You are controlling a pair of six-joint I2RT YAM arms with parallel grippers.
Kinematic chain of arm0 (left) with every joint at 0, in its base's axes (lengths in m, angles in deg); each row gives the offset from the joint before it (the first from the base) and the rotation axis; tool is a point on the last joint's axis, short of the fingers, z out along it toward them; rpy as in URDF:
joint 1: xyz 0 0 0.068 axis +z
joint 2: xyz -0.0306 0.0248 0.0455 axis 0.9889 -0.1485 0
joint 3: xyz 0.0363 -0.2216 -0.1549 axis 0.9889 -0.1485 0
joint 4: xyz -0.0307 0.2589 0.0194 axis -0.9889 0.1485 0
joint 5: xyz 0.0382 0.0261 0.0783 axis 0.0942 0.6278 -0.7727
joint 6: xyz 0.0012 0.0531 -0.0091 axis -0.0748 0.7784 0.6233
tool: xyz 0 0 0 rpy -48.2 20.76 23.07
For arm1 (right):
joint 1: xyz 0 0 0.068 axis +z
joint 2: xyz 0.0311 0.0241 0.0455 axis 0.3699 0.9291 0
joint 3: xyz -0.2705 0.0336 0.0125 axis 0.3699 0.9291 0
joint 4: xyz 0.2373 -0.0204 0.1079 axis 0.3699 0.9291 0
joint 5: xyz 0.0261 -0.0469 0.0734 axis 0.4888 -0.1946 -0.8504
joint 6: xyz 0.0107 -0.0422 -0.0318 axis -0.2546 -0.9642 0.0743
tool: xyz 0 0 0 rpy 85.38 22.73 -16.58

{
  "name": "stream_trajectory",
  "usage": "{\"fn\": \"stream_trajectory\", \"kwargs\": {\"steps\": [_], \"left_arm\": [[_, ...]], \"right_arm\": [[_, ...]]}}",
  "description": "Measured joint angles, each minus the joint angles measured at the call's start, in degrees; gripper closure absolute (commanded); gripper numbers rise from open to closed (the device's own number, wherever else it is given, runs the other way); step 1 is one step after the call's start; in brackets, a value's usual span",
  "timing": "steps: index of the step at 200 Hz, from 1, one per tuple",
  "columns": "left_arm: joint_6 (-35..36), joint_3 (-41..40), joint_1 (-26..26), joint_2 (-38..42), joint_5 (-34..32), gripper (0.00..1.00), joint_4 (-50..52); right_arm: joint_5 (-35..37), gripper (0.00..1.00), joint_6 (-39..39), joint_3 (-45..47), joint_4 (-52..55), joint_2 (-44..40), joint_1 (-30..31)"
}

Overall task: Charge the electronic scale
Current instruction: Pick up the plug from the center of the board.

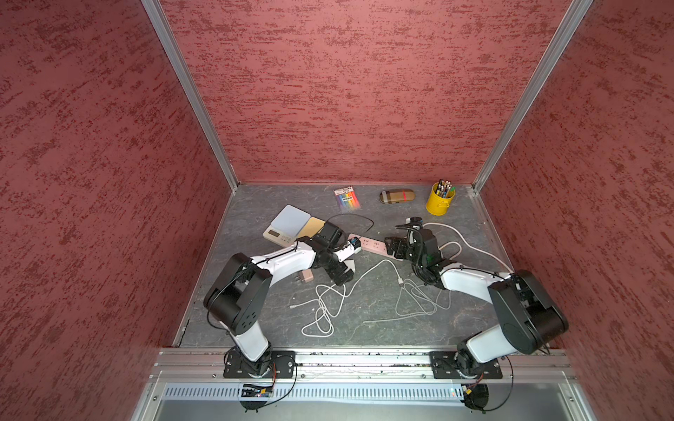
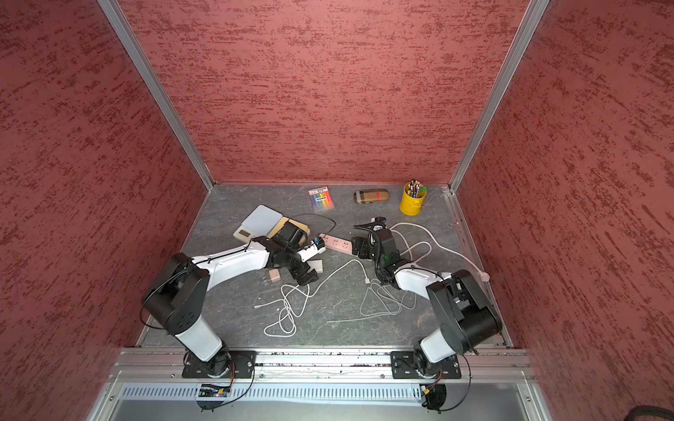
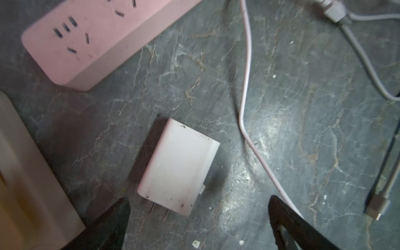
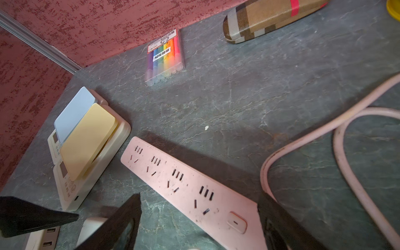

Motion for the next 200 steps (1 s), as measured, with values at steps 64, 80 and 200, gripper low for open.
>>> {"fn": "stream_trajectory", "kwargs": {"steps": [64,80,200], "left_arm": [[1.7,5.9,0.5,-6.6,0.1,0.24,2.6],[2.0,7.0,0.5,-7.3,0.4,0.27,3.4],[2.1,10.3,-0.9,-10.6,0.4,0.65,7.1]], "right_arm": [[-2.4,0.13,2.2,-0.3,0.0,0.3,0.1],[-2.8,0.14,2.6,-0.3,0.0,0.3,0.2],[-6.1,0.13,6.9,-2.7,0.9,0.0,0.2]]}}
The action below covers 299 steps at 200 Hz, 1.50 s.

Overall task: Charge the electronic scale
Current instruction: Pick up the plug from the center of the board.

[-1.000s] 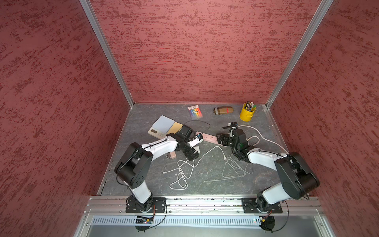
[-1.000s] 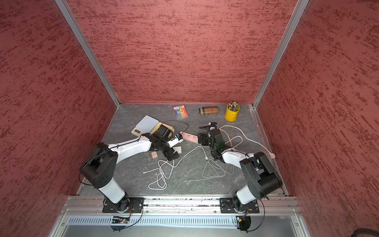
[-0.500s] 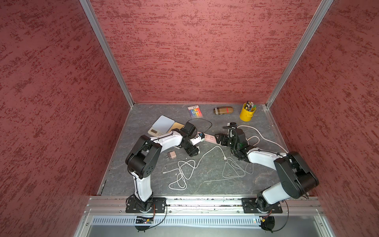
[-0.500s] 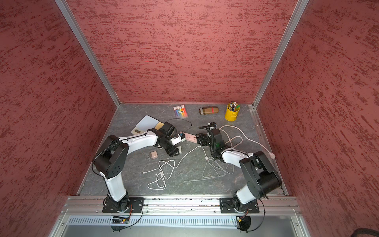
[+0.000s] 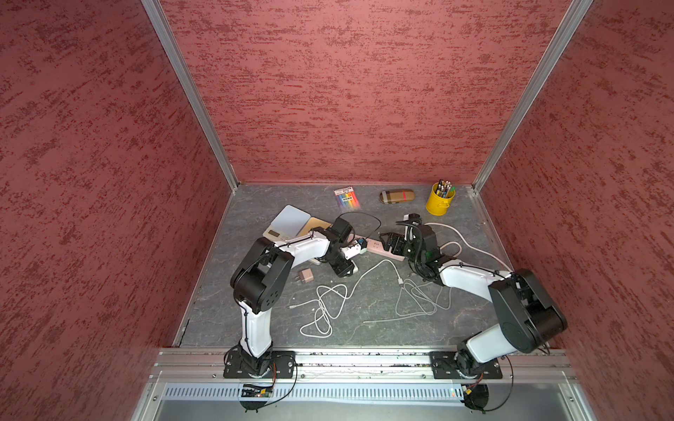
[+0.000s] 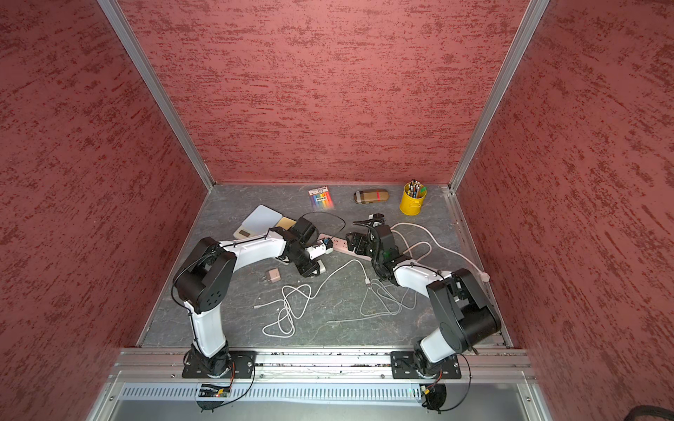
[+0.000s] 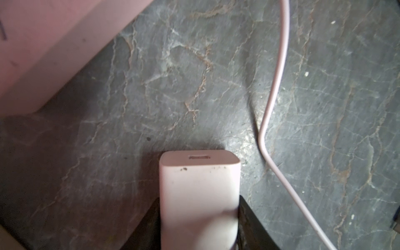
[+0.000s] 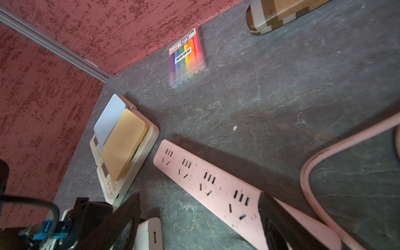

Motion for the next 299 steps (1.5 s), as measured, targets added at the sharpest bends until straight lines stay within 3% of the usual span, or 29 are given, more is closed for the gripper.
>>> {"fn": "stream_trajectory", "kwargs": {"steps": [30,60,76,89,106,152,200,222,262,272,282,291,299], "left_arm": [[-0.8,-2.4,0.4,3.0,1.2,0.69,-0.8],[-1.6,-5.4,2.2,12.2,2.9,0.70,-3.3],[-2.0,-7.5,3.1,18.5,3.5,0.71,-7.4],[-2.4,-10.0,3.4,23.3,3.9,0.72,-11.8],[-2.8,-13.2,3.4,27.3,4.3,0.72,-17.0],[-3.3,-19.2,3.0,30.6,3.3,0.69,-25.9],[-3.5,-20.7,2.6,32.1,2.9,0.68,-30.1],[-3.5,-21.4,2.4,33.6,2.9,0.68,-31.3],[-3.5,-21.7,2.4,33.9,2.8,0.68,-32.1],[-3.4,-21.7,2.3,33.9,2.8,0.68,-32.2],[-3.4,-21.7,2.4,33.9,2.9,0.68,-32.3],[-3.2,-21.7,2.3,33.9,2.8,0.68,-32.4],[-3.2,-21.7,2.3,34.0,2.9,0.68,-32.4]], "right_arm": [[-0.5,0.13,1.2,-2.1,3.7,-1.5,0.0],[1.0,0.14,1.9,-5.0,9.7,-7.7,0.0],[-1.6,0.18,1.9,-8.2,11.6,-9.6,0.0],[-5.2,0.28,2.0,-11.4,12.3,-9.5,0.1],[-9.0,0.29,1.8,-15.3,13.9,-8.5,1.5],[-16.9,0.29,0.0,-18.8,17.1,-6.2,8.2],[-17.6,0.29,-3.3,-22.8,23.6,-1.4,10.4],[-19.1,0.37,-3.7,-22.8,25.1,0.3,10.9],[-22.9,0.70,-4.3,-23.8,25.2,2.6,11.5],[-23.2,0.71,-4.5,-23.8,24.9,2.5,11.6],[-23.5,0.65,-4.8,-23.8,24.5,2.5,11.6],[-23.5,0.65,-5.0,-23.8,24.5,2.5,11.6],[-23.6,0.78,-5.4,-23.8,24.3,2.5,11.6]]}}
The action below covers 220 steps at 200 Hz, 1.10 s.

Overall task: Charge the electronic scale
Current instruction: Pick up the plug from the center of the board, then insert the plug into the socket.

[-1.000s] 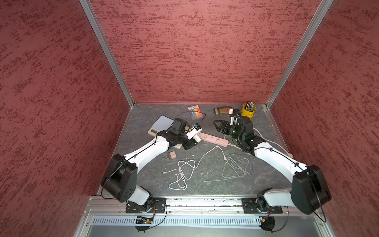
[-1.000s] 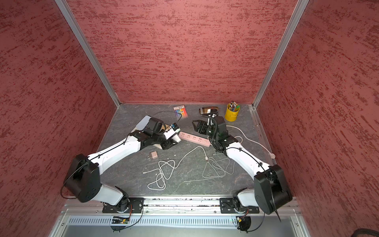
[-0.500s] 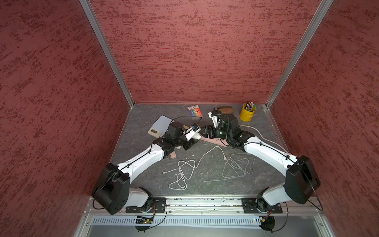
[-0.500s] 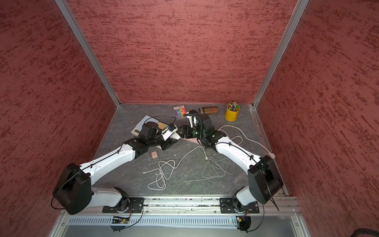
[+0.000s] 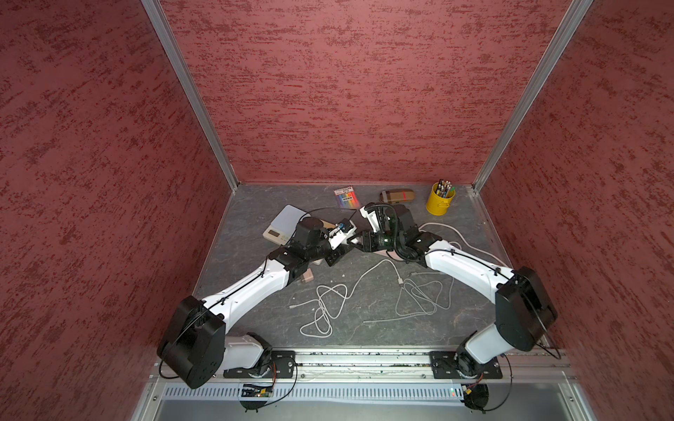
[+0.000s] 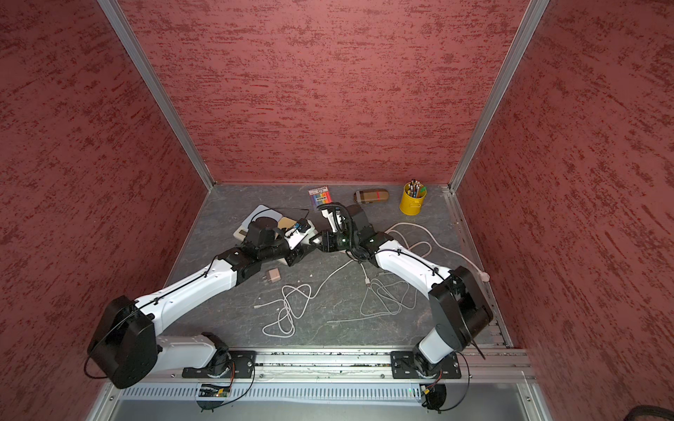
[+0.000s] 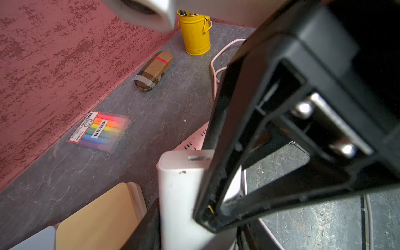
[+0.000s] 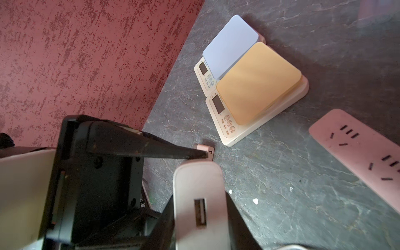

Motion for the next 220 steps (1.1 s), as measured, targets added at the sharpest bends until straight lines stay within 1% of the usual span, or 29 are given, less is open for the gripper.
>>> {"fn": "stream_trajectory", "kwargs": {"steps": [6,8,28,33,46,56,68,80,93,107,121,133,147,170,187,220], "left_arm": [[0.2,-0.1,0.0,0.2,0.0,0.67,0.0],[0.2,-0.1,-0.1,0.2,0.1,0.67,0.0],[0.5,-0.5,0.1,0.8,0.3,0.59,0.0],[0.7,-0.5,0.1,0.9,0.2,0.54,0.1],[1.1,-0.5,0.1,1.0,0.2,0.37,0.2],[0.6,-0.5,0.1,1.0,0.5,0.28,0.0],[0.0,-0.5,0.3,1.2,1.4,0.23,0.2],[-1.4,-0.5,1.1,1.5,2.9,0.20,0.3],[-2.6,-0.4,2.1,2.0,3.7,0.19,0.4],[-7.9,-0.4,4.7,2.5,6.9,0.20,0.0],[-13.2,0.0,7.3,2.6,8.6,0.23,-0.6],[-18.1,1.3,9.2,1.8,9.5,0.25,-0.6],[-23.8,3.5,10.0,-0.1,9.6,0.27,-1.0],[-34.2,5.8,10.4,-4.6,9.4,0.33,-4.3],[-40.0,7.2,10.1,-9.1,9.3,0.36,-6.1],[-50.2,10.2,9.6,-18.8,9.5,0.37,-9.3]], "right_arm": [[-0.3,0.96,-0.5,0.0,-0.1,0.0,0.0],[-0.5,1.00,-0.4,0.0,-0.2,0.0,0.0],[-2.4,1.00,-2.6,0.0,-0.7,0.1,-0.3],[-2.8,1.00,-3.1,-0.1,-0.7,0.2,-0.3],[-3.2,1.00,-5.4,-0.5,-0.2,0.3,-0.4],[-3.2,1.00,-8.2,-1.5,1.0,0.5,-0.4],[-1.9,1.00,-13.0,-3.1,3.3,0.5,-0.4],[0.0,1.00,-18.2,-4.7,5.0,0.5,-0.4],[1.7,1.00,-22.3,-5.6,5.7,0.4,-0.5],[6.9,1.00,-31.3,-7.0,8.7,0.5,-1.0],[10.8,1.00,-39.1,-8.9,11.7,1.6,-2.0],[12.9,1.00,-44.6,-10.6,13.7,3.7,-2.8],[14.9,1.00,-49.9,-12.4,15.9,7.1,-3.7],[15.8,1.00,-55.4,-15.4,20.0,13.4,-5.5],[15.6,1.00,-57.8,-17.7,23.0,17.0,-7.1],[14.6,1.00,-61.5,-20.2,26.2,19.5,-9.6]]}}
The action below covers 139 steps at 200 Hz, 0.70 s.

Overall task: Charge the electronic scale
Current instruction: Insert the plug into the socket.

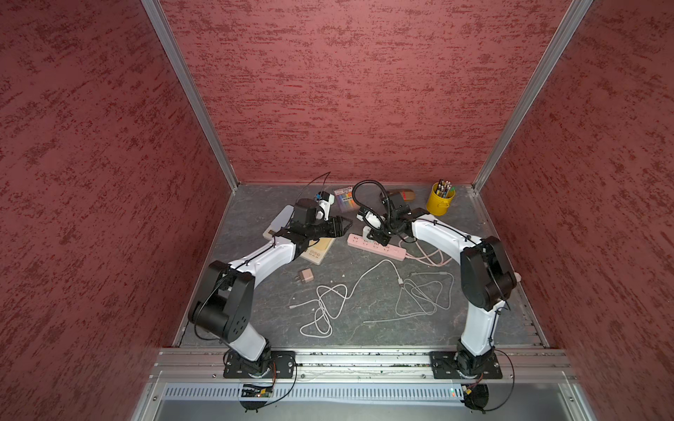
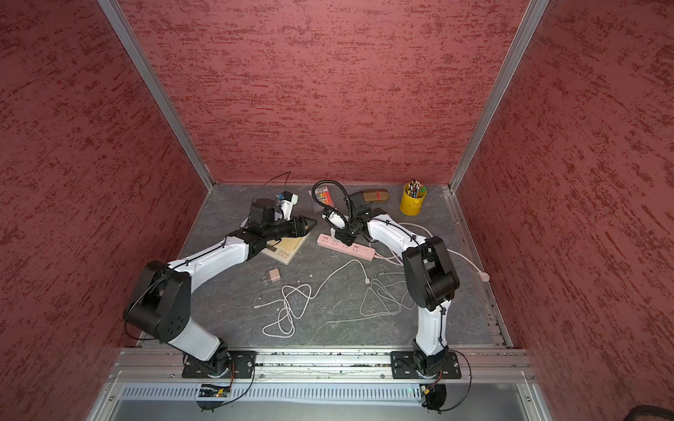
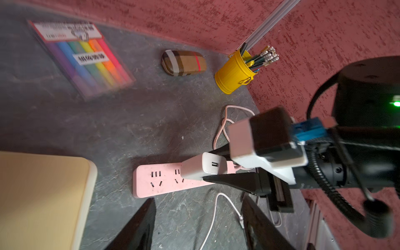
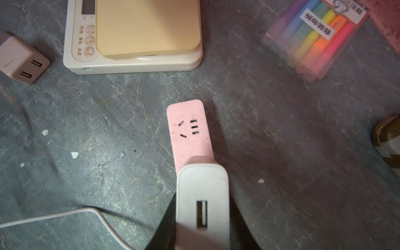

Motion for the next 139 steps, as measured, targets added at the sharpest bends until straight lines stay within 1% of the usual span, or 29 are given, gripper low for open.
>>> {"fn": "stream_trajectory", "kwargs": {"steps": [18,46,86,139], "left_arm": [[-4.6,1.4,0.0,-3.8,0.4,0.38,-1.2],[-8.0,5.3,-0.6,-7.9,0.9,0.38,-1.3],[-10.2,8.1,-1.5,-9.7,1.3,0.40,-1.4],[-11.3,9.1,-1.7,-12.3,2.5,0.41,-0.7]], "right_arm": [[-1.1,1.00,-1.4,-1.4,1.2,0.9,-0.8],[-2.8,1.00,-2.7,-1.7,2.1,1.9,-1.1],[-6.4,1.00,-3.2,-1.7,1.9,2.3,-1.3],[-7.8,1.00,-4.0,-2.4,1.4,4.0,-1.3]]}}
